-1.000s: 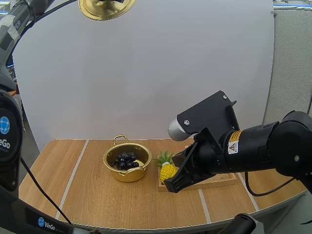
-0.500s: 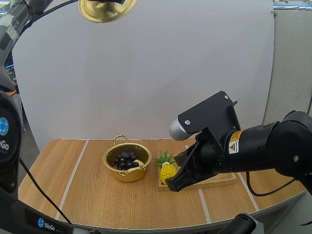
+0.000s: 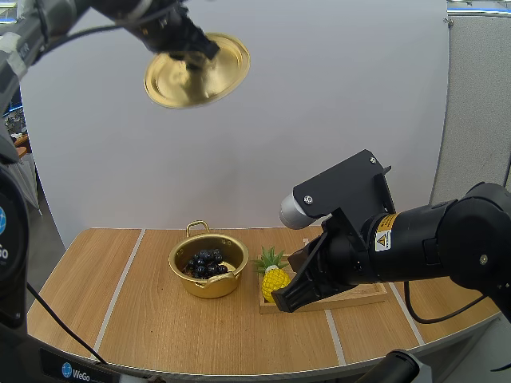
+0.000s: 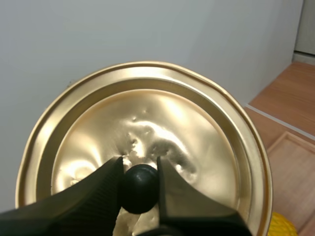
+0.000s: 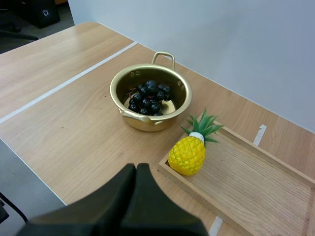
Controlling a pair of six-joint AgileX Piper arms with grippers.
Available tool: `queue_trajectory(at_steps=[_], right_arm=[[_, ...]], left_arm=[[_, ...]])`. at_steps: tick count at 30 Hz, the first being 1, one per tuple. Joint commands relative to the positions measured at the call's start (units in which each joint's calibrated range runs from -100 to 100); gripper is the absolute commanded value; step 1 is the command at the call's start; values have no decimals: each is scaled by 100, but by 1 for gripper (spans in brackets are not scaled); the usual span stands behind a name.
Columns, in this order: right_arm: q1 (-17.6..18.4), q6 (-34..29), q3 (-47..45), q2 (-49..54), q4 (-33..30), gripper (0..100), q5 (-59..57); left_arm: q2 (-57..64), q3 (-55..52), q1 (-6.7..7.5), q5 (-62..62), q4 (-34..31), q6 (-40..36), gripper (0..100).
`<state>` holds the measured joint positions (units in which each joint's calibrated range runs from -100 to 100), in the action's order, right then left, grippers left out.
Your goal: Open the pot, put the grape inside, and close it
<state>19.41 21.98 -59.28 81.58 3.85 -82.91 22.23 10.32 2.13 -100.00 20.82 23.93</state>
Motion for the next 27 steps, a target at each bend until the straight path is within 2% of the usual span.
queue_trajectory(at_steps=[1,10,17,27], right_arm=[[-30,51,-17,50,9,0,-22],[-30,51,-17,50,9,0,-22],[-30,61,-17,50,9,0,-22],[-30,62,-17,50,9,0,-39]], left_arm=[[0,-575,5,0,138,149,0],[0,-2168,5,0,138,411,0],[-27,-3111,5,1012,127,860,0],[-862,-3553,5,1841,127,1043,0]])
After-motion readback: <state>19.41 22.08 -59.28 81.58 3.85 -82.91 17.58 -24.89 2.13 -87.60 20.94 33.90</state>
